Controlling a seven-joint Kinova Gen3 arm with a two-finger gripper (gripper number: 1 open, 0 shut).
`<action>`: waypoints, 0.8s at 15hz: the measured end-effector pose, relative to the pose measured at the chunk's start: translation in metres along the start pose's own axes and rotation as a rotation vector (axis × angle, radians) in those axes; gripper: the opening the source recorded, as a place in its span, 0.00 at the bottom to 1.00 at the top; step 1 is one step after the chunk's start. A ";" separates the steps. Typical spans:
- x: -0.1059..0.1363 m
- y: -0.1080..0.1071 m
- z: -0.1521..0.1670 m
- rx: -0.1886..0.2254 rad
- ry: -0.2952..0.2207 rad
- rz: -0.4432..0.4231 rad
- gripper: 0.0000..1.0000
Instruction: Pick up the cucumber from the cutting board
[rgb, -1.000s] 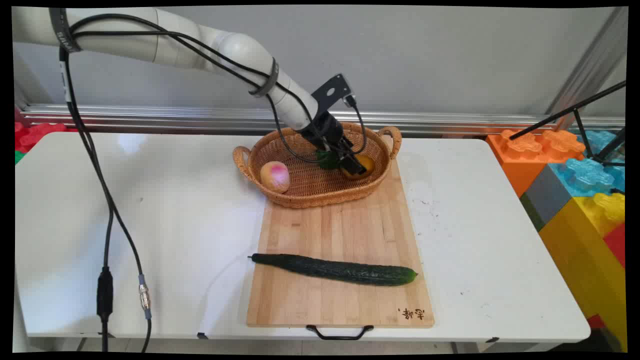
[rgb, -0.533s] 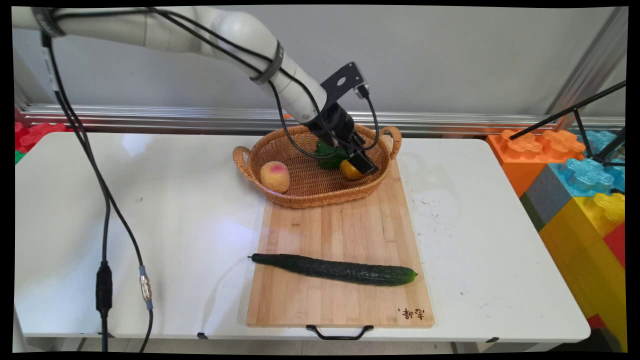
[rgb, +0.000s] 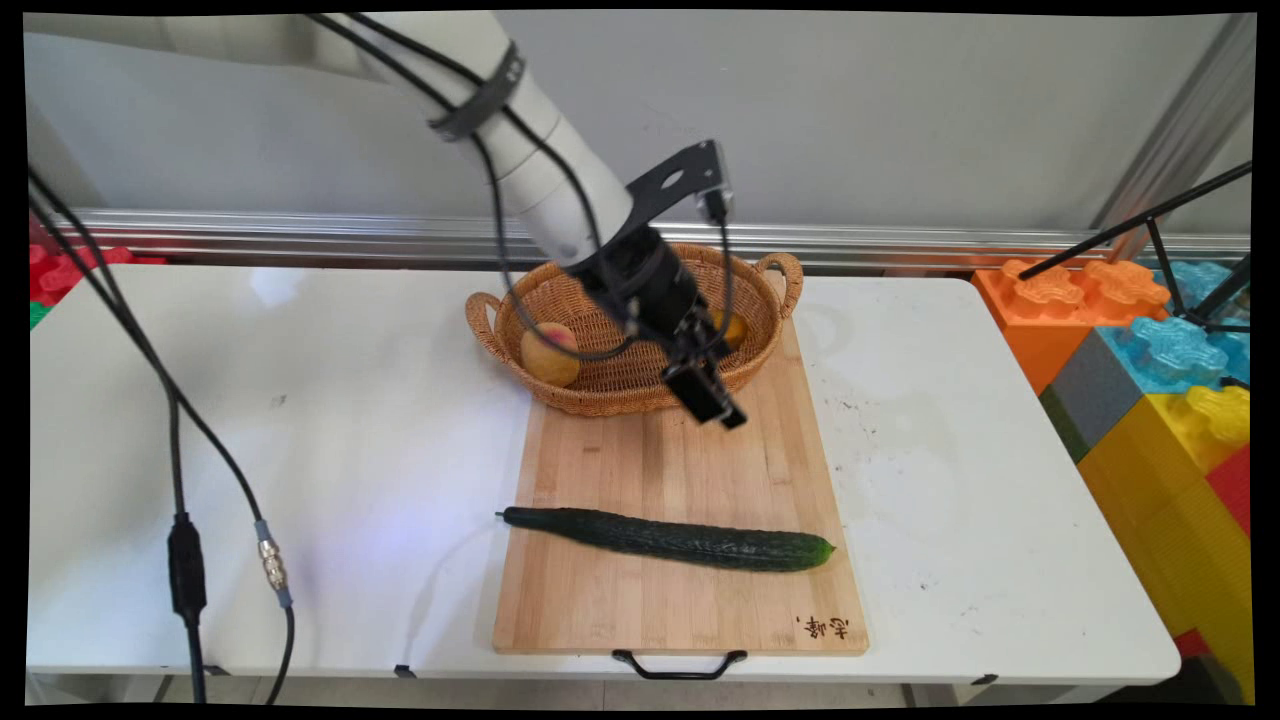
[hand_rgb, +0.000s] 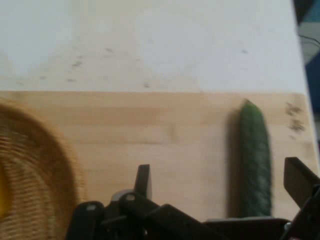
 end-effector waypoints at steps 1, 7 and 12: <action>-0.004 0.008 -0.003 -0.016 -0.008 0.020 1.00; -0.034 0.042 0.003 -0.063 -0.023 0.129 1.00; -0.064 0.054 0.024 -0.066 -0.037 0.167 1.00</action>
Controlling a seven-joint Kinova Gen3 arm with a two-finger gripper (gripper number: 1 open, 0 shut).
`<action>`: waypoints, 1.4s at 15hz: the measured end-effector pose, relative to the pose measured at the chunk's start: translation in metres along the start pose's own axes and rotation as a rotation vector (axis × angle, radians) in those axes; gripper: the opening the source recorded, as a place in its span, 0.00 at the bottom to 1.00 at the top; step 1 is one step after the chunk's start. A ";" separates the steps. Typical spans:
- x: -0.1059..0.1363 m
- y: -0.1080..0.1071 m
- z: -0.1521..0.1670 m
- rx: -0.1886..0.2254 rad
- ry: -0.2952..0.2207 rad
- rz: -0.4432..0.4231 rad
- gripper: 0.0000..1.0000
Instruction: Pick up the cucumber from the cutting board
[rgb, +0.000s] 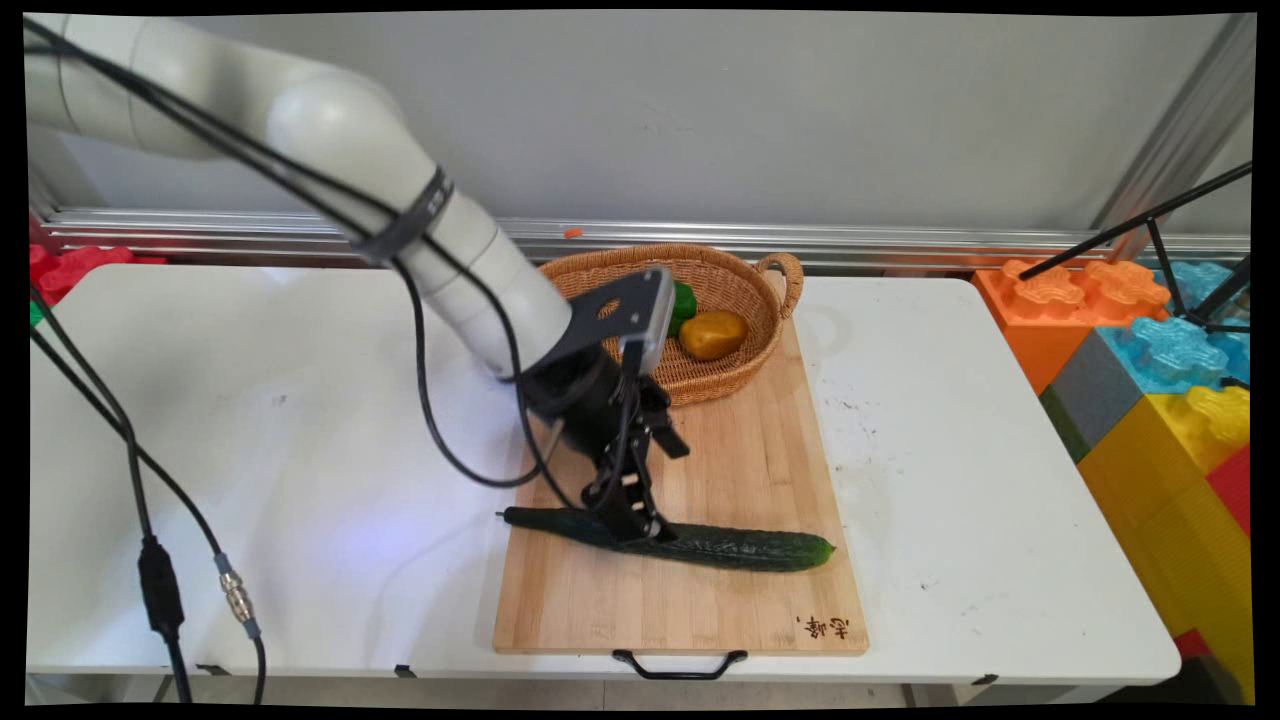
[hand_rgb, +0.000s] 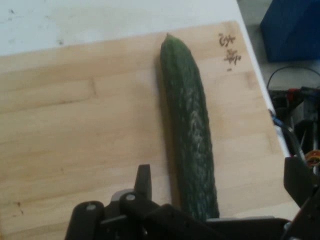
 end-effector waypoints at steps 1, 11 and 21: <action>-0.006 0.001 0.006 0.006 -0.004 0.005 1.00; -0.032 0.006 0.047 0.034 -0.014 0.034 1.00; -0.037 0.016 0.064 0.058 -0.030 0.068 0.00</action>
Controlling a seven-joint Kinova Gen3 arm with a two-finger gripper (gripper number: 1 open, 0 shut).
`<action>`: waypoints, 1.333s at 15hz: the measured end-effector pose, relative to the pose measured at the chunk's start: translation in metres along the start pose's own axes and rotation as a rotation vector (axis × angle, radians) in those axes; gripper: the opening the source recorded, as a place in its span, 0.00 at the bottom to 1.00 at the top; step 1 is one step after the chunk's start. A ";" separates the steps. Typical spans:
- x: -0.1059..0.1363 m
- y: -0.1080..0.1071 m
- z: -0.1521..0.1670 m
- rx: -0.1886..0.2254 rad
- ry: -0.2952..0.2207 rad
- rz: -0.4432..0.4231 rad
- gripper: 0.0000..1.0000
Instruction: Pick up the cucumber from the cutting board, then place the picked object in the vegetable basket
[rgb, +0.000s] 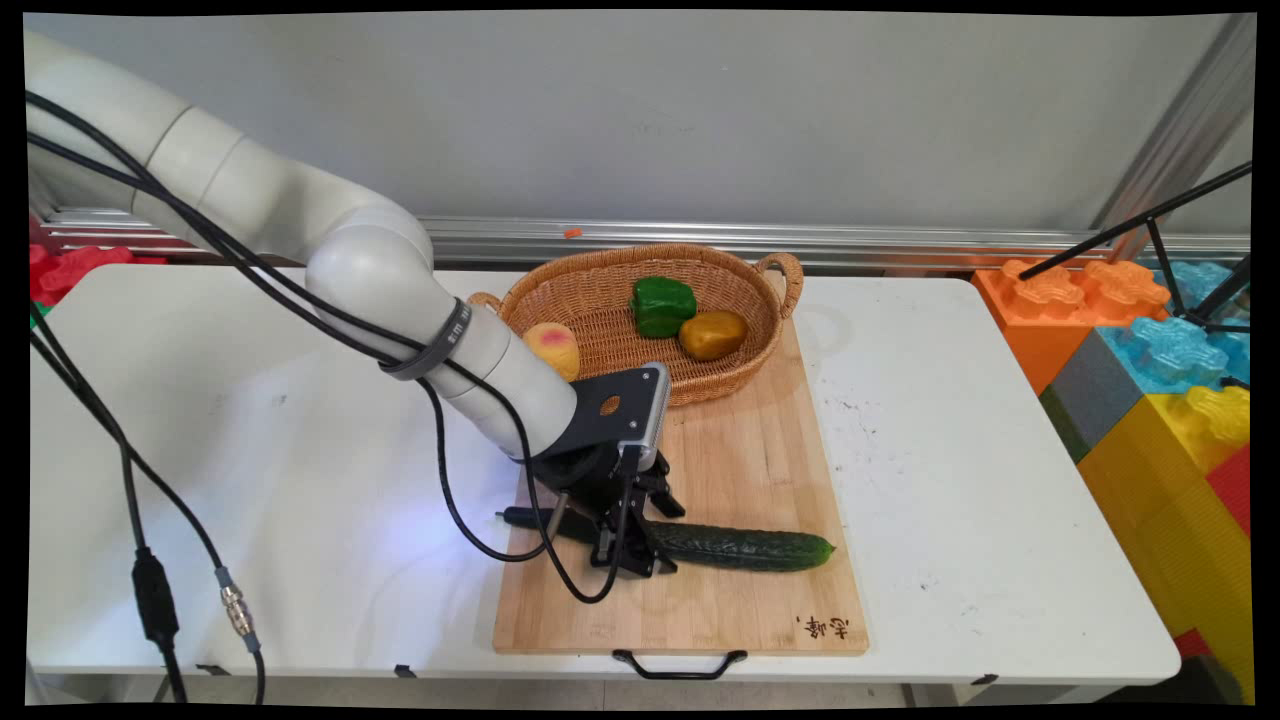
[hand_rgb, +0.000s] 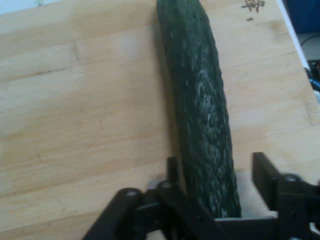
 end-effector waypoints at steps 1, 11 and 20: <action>0.000 0.000 0.001 0.002 -0.002 0.001 0.00; 0.010 0.003 -0.008 0.027 -0.008 -0.003 0.00; 0.065 -0.029 -0.080 0.120 0.020 0.112 0.00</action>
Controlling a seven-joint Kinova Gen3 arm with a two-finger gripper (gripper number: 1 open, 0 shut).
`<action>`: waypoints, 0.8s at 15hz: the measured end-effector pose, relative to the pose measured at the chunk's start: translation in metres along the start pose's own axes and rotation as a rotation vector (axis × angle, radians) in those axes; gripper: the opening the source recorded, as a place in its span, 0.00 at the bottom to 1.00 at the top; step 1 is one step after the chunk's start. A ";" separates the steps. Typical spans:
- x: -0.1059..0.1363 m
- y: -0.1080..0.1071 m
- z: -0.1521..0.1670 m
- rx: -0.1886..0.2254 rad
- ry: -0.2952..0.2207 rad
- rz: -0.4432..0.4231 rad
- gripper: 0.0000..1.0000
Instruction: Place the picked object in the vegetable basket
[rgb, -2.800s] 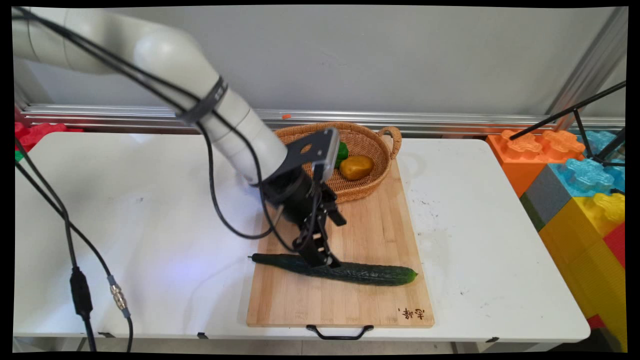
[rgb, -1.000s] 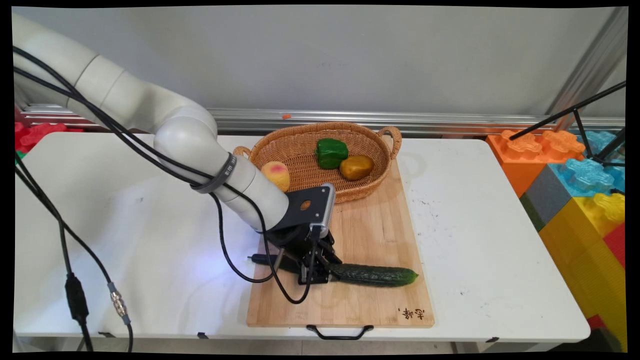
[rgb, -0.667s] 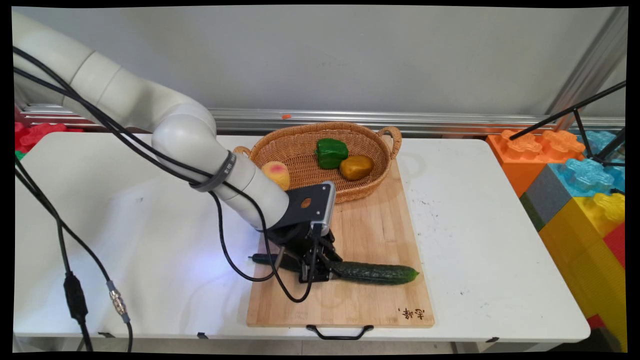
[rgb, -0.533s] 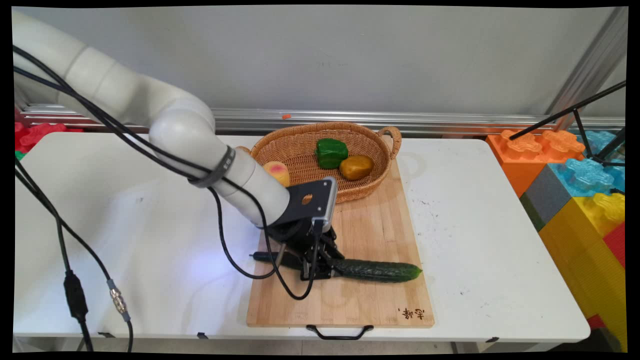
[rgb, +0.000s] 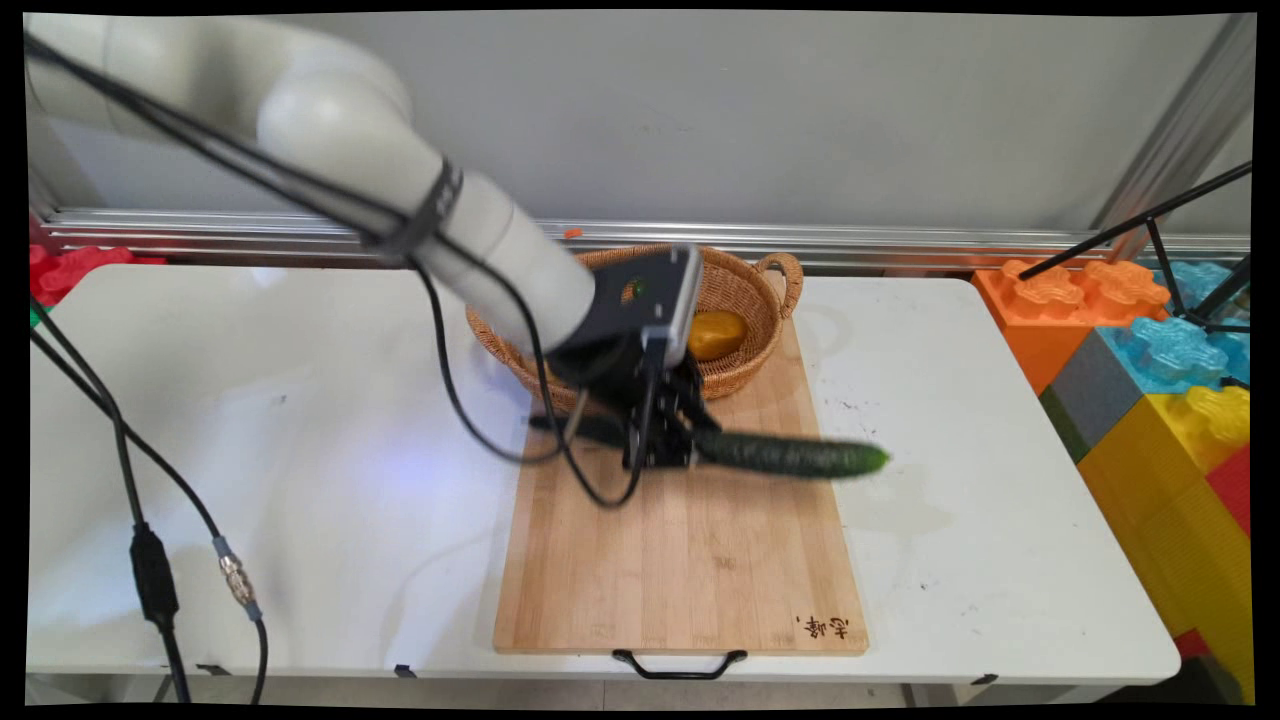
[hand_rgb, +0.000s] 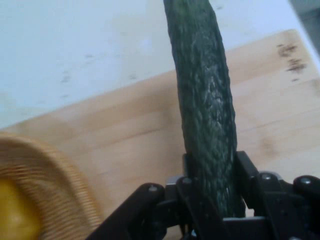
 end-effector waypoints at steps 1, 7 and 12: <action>0.003 -0.012 -0.009 0.026 -0.006 0.012 0.00; 0.000 -0.082 -0.038 0.146 -0.047 0.022 0.00; -0.020 -0.118 -0.027 0.172 -0.102 0.013 0.00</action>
